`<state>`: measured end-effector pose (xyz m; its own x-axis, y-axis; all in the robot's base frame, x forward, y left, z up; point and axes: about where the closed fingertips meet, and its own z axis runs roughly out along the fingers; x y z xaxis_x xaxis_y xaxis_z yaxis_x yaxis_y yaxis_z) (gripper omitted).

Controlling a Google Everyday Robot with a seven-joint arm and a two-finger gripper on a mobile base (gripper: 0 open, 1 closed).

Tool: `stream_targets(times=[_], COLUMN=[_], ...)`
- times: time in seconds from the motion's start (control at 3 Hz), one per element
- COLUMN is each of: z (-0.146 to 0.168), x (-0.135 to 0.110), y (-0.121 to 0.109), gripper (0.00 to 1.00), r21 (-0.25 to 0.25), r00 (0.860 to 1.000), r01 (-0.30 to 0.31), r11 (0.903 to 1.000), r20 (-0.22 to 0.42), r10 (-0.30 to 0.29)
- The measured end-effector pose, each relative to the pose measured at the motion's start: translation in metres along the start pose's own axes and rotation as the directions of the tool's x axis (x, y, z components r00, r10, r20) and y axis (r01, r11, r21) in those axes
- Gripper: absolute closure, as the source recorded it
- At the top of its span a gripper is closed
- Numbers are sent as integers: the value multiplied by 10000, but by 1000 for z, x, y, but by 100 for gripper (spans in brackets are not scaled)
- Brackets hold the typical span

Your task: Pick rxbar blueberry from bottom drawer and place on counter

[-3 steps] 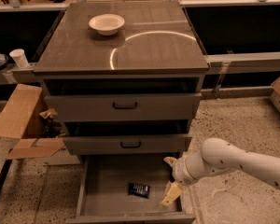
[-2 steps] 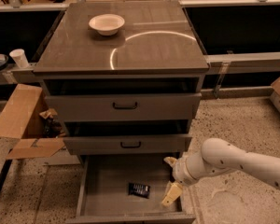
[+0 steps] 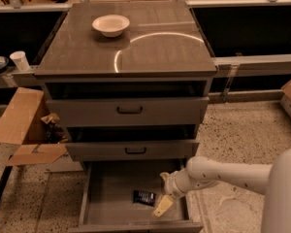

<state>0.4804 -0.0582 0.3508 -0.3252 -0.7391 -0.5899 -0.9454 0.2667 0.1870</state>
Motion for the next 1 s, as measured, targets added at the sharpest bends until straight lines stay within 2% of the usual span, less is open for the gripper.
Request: stream_targets(times=[0.67,1.0], z=[89,117], x=[27,37], y=[-19,-50], gripper=[0,0], r21=[-692,-448], r00=[9977,9936], r01=[104,137], r11=[9976,9989], r20=[681,1128], r10=[-57,-86])
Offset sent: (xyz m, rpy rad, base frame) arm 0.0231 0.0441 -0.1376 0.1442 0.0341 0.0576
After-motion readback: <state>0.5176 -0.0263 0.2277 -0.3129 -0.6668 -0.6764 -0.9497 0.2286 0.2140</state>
